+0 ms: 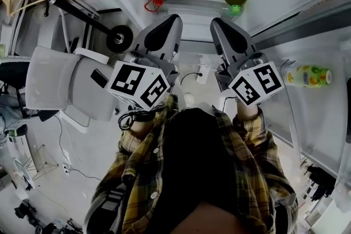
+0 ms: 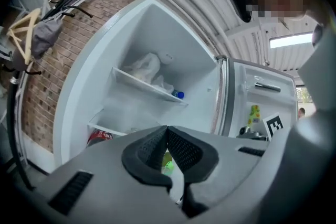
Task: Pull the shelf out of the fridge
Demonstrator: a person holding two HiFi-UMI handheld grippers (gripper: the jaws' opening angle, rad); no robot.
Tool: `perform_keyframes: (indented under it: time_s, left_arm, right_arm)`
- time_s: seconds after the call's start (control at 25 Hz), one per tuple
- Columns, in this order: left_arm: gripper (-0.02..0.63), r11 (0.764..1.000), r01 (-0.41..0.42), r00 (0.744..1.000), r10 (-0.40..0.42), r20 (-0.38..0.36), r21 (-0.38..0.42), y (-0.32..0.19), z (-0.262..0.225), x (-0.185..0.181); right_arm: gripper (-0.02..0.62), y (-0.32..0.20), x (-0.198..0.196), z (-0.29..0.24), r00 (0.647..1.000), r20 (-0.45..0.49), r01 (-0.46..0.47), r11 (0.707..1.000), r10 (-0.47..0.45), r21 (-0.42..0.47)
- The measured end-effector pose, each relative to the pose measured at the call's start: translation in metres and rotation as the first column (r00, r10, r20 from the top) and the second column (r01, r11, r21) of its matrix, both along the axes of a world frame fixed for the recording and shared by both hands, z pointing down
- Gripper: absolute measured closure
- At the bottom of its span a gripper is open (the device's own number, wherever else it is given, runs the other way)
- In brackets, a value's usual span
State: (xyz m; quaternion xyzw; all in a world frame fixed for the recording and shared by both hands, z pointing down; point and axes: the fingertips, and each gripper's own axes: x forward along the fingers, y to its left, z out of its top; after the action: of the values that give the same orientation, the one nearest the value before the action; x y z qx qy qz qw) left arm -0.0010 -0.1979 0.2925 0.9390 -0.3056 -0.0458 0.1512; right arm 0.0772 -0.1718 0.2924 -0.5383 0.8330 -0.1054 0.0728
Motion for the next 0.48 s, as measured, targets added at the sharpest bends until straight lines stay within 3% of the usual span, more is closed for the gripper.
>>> perform_keyframes:
  time_s: [0.32,0.48]
  left_arm:
    - [0.601,0.994,-0.105,0.994,0.105,0.014,0.008,-0.072,-0.011,0.023]
    - [0.601,0.980,-0.199,0.980,0.199,0.021,0.023,-0.088,-0.017,0.044]
  right_arm:
    - [0.575,-0.070,0.016,-0.012,0.993,0.014,-0.114,0.993,0.114,0.011]
    - [0.575,-0.093,0.026,-0.014,0.982,0.027,-0.186,0.982,0.186,0.016]
